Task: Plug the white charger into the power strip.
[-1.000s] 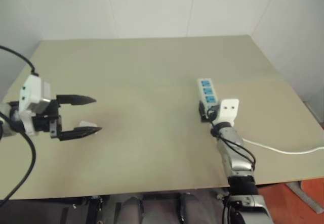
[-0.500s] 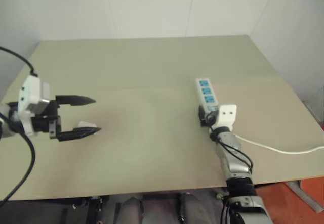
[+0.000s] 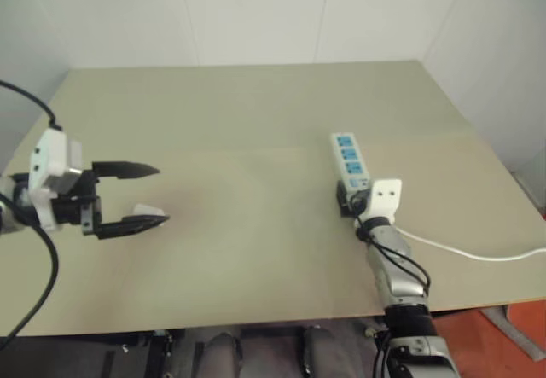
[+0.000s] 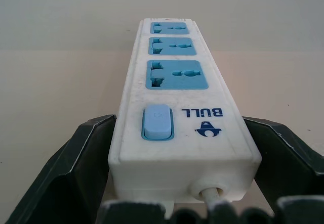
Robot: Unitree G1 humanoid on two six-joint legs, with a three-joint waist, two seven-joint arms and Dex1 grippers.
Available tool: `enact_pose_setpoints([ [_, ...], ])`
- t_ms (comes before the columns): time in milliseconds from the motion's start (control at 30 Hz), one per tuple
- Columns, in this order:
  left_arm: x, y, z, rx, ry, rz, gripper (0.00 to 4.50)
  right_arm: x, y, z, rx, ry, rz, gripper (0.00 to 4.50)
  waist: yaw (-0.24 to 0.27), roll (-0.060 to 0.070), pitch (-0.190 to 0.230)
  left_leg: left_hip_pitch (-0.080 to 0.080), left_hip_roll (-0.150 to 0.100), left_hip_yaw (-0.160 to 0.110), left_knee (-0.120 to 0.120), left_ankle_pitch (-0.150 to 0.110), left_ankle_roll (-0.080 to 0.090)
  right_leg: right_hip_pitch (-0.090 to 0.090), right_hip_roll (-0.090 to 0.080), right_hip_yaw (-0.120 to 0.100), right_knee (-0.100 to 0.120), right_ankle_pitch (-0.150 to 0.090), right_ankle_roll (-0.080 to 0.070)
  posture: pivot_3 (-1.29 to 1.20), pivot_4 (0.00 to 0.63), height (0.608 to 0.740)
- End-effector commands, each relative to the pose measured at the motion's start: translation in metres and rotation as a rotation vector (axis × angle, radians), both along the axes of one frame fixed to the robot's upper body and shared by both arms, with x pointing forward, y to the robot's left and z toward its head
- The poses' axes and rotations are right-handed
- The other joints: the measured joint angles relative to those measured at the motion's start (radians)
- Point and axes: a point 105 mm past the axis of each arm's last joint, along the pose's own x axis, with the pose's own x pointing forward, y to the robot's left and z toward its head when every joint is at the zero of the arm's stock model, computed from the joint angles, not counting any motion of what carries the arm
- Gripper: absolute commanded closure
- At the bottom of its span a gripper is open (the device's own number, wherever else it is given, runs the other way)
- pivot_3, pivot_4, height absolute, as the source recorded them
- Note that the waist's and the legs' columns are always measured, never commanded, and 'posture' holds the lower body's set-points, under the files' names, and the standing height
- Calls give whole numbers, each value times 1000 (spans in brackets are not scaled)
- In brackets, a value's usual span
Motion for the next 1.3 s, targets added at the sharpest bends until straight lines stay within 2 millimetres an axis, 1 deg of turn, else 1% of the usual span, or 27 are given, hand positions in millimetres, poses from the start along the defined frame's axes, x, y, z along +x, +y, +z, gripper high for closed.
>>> enact_pose_setpoints([
  [33, -3, -1, 12, 19, -61, -10, 0, -1, 3, -4, 17, 25, 21, 1100, 0, 0, 0, 0, 0, 0, 0, 0, 0, 0, 0, 0, 0, 0, 0, 0, 150, 740],
  [200, -2, -2, 13, 21, -63, -15, 0, -1, 3, -1, 14, 9, 38, 1097, -1, 0, 0, 0, 0, 0, 0, 0, 0, 0, 0, 0, 0, 0, 0, 0, 150, 740],
  [300, -2, -3, 13, 20, -62, -19, 0, -1, 8, 8, 15, -22, 119, 1097, -1, 0, 0, 0, 0, 0, 0, 0, 0, 0, 0, 0, 0, 0, 0, 0, 150, 740],
  [367, -1, -3, 13, 22, -60, -23, 0, -4, 16, 22, 26, -75, 251, 1097, -2, 0, 0, 0, 0, 0, 0, 0, 0, 0, 0, 0, 0, 0, 0, 0, 150, 740],
  [467, 1, -3, 14, 25, -60, -28, 0, -10, 26, 38, 18, -117, 433, 1097, -2, 0, 0, 0, 0, 0, 0, 0, 0, 0, 0, 0, 0, 0, 0, 0, 150, 740],
  [533, 2, -3, 15, 29, -61, -32, 0, -17, 34, 45, -8, -118, 587, 1097, 0, 0, 0, 0, 0, 0, 0, 0, 0, -1, 0, 0, 0, 0, 0, 0, 150, 740],
  [600, 3, -3, 15, 33, -60, -39, 0, -26, 40, 48, -28, -108, 716, 1097, 0, 0, 0, -1, 0, 0, 0, 0, 0, -1, 0, 0, -1, 0, 0, 0, 150, 740],
  [667, 4, -2, 16, 40, -59, -46, 0, -44, 50, 47, -74, -88, 899, 1097, 0, 0, 0, -1, 0, 0, 0, 0, 0, -1, 0, 0, -1, 0, 0, 0, 150, 740],
  [767, 5, 0, 17, 54, -55, -51, 0, -65, 60, 40, -145, -41, 1110, 1097, 1, 0, 0, -1, 0, 0, 0, 0, 0, -1, 1, 0, -1, 0, 0, 0, 150, 740],
  [867, 4, 2, 17, 74, -46, -62, 0, -77, 65, 33, -226, -8, 1248, 1097, 1, 0, 0, -1, 0, 0, 0, 0, 0, 0, 1, 0, -1, 0, 0, 0, 150, 740],
  [967, 4, 6, 18, 102, -32, -69, 0, -77, 72, 23, -323, 10, 1344, 1097, -1, 0, 1, -1, 0, 0, 0, 0, 0, -1, 1, 0, 0, 0, 0, 0, 150, 740],
  [1133, 2, 13, 17, 134, -5, -73, 0, -71, 77, 11, -383, -3, 1383, 1097, 0, 0, 0, 0, 1, 0, 0, 0, 0, -1, 1, 0, 0, 0, 0, 0, 150, 740],
  [1300, -1, 24, 7, 186, 79, -79, 0, -70, 83, 5, -370, -33, 1421, 1097, -1, 0, 0, 0, 1, 0, 0, 0, 0, -1, 1, 0, 0, 0, 0, 0, 150, 740],
])
